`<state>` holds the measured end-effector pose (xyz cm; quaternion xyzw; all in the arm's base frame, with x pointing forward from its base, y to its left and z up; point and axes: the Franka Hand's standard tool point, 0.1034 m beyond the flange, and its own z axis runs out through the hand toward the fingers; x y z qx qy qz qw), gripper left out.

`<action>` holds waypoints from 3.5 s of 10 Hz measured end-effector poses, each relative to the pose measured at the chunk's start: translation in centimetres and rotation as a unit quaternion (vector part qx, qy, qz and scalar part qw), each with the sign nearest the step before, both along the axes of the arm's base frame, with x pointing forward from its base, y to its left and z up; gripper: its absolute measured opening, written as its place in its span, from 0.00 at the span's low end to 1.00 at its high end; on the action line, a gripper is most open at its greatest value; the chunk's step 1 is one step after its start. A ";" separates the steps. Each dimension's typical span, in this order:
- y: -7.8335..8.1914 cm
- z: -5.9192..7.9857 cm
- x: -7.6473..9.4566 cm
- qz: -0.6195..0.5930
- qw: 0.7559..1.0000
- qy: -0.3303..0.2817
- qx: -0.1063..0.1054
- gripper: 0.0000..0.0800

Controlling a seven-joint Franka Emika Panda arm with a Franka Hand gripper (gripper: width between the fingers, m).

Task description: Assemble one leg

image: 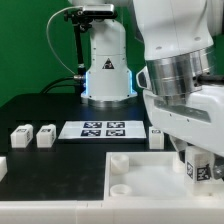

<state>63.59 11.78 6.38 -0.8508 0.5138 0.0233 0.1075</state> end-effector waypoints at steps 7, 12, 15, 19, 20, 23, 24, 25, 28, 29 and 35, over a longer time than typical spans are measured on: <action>-0.8 0.4 0.4 0.534 0.838 -0.075 -0.083 0.81; -0.8 0.5 0.6 0.572 0.811 -0.083 -0.088 0.68; -0.6 0.5 0.5 0.573 0.811 -0.083 -0.088 0.36; -0.7 0.5 0.6 0.457 0.884 -0.074 -0.071 0.36; -0.7 0.5 0.6 0.413 0.906 -0.069 -0.060 0.36; -0.6 0.4 0.5 0.397 0.914 -0.065 -0.060 0.36; -0.6 0.4 0.5 0.397 0.914 -0.065 -0.060 0.36; -0.6 0.4 0.5 0.372 0.924 -0.062 -0.059 0.36; -0.5 0.3 0.1 0.053 0.998 -0.031 -0.034 0.37; -0.1 0.3 0.1 -0.055 0.998 -0.011 -0.017 0.37; -0.1 0.4 0.2 -0.291 0.956 0.040 0.020 0.37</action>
Offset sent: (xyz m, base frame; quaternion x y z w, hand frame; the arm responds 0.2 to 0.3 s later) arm 0.0000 0.0000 0.0000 0.0000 0.0000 -0.1790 0.9838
